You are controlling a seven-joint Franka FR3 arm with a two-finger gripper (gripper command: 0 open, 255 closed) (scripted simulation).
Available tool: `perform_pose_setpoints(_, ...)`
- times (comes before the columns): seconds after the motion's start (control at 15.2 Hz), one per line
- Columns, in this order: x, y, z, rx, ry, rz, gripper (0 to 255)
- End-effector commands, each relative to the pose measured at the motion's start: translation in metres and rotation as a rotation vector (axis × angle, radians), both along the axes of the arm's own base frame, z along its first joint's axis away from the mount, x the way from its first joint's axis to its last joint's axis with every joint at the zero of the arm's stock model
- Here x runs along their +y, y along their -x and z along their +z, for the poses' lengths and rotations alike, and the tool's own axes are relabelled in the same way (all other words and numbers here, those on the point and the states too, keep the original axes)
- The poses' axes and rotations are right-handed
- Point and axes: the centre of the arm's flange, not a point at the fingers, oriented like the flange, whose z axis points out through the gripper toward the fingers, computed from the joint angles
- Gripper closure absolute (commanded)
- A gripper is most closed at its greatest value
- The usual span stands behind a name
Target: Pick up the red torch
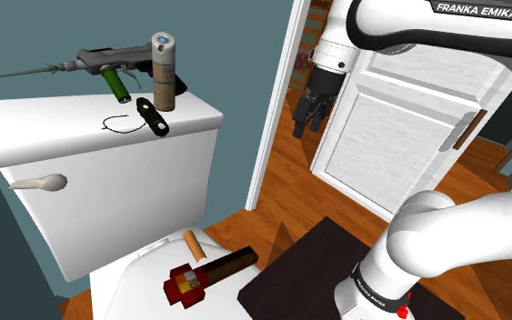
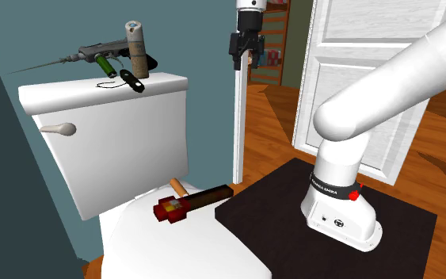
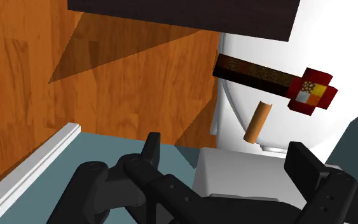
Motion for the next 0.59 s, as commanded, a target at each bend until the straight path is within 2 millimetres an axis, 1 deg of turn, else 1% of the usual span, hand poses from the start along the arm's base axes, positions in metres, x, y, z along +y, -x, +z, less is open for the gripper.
perform_pose_setpoints(0.0,0.0,0.0,0.0,0.0,0.0,0.0,0)
perform_pose_setpoints(0.53,0.031,-0.028,-0.096,-0.007,-0.018,0.319,0)
